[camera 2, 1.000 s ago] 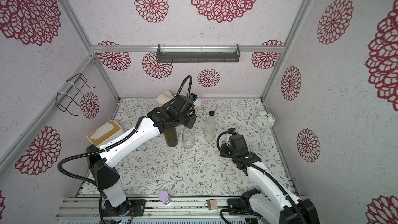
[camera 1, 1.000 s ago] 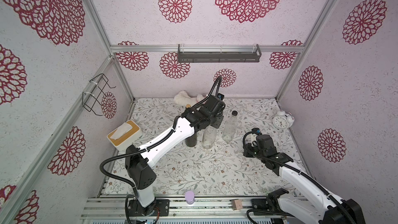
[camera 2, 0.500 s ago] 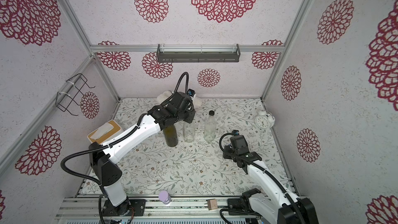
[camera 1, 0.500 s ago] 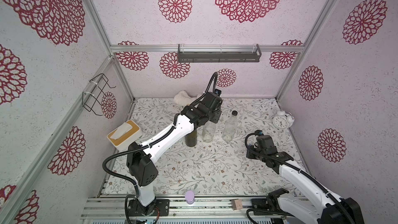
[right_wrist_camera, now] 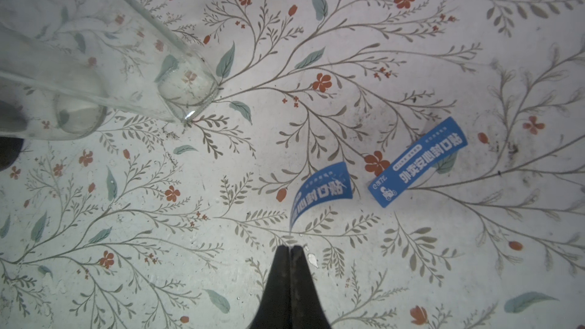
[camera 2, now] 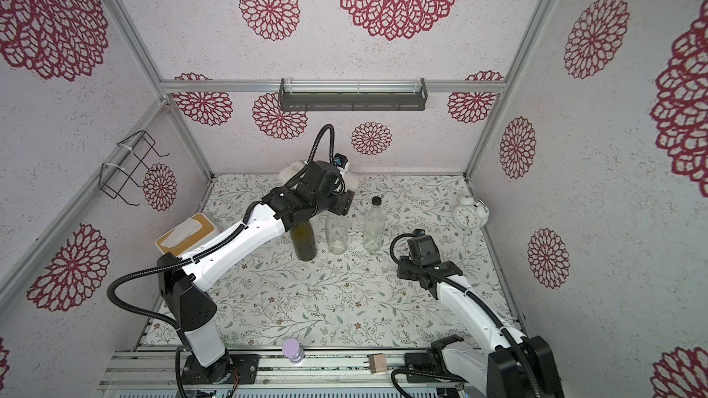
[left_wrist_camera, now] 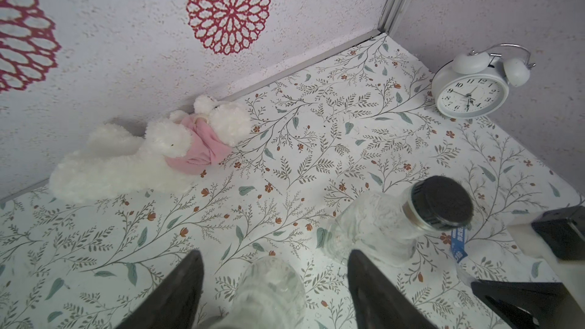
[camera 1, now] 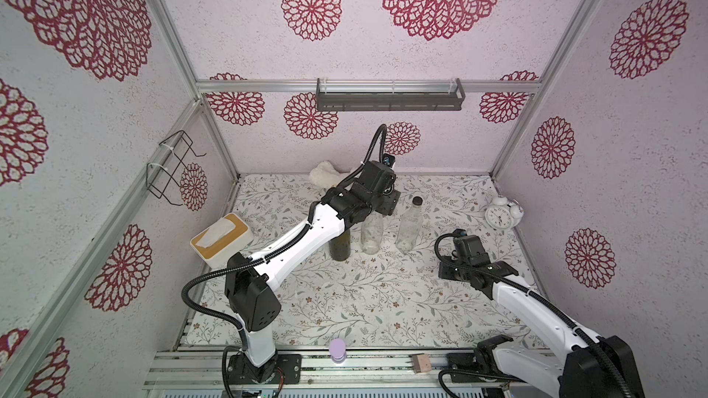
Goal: Remove the label from the bottle
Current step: Place the bottle at the center of the board, then place the label at the center of the board.
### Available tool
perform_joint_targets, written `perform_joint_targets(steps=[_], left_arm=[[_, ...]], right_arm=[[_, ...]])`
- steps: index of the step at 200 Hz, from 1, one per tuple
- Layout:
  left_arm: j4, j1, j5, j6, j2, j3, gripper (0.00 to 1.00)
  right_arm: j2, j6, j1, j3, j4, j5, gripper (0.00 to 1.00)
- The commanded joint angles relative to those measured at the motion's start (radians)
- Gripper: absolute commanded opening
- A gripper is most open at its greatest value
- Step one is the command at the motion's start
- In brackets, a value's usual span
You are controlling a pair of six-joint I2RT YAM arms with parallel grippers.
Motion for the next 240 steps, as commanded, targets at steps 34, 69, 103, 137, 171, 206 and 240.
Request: perform_joint_targets(steps=[34,69,103,137,171,206,240], left_arm=[[-0.026,0.004,0.005,0.003,-0.089,0.098,0.92],[-0.034,-0.011,0.017,-0.003,-0.165,0.094,0.95],[-0.021,-0.032,-0.001,-0.004,-0.261,0.029,0.97],[-0.012,-0.029,-0.036,-0.020,-0.362,-0.089,0.99],[-0.027,-0.019,-0.072,-0.047,-0.434,-0.173,1.00],[-0.043,-0.011,-0.097,-0.075,-0.474,-0.232,1.00],[-0.053,-0.007,-0.093,-0.096,-0.479,-0.249,1.00]], right_arm=[[0.069,0.018,-0.009,0.102,-0.174,0.064,0.00],[0.096,0.050,-0.008,0.126,-0.266,0.103,0.00],[0.172,0.037,-0.006,0.114,-0.235,0.074,0.00],[0.238,0.021,-0.007,0.110,-0.192,0.045,0.00],[0.313,0.006,-0.006,0.108,-0.138,0.015,0.00],[0.354,-0.006,-0.006,0.099,-0.098,-0.009,0.05],[0.381,-0.015,-0.008,0.096,-0.074,-0.012,0.11]])
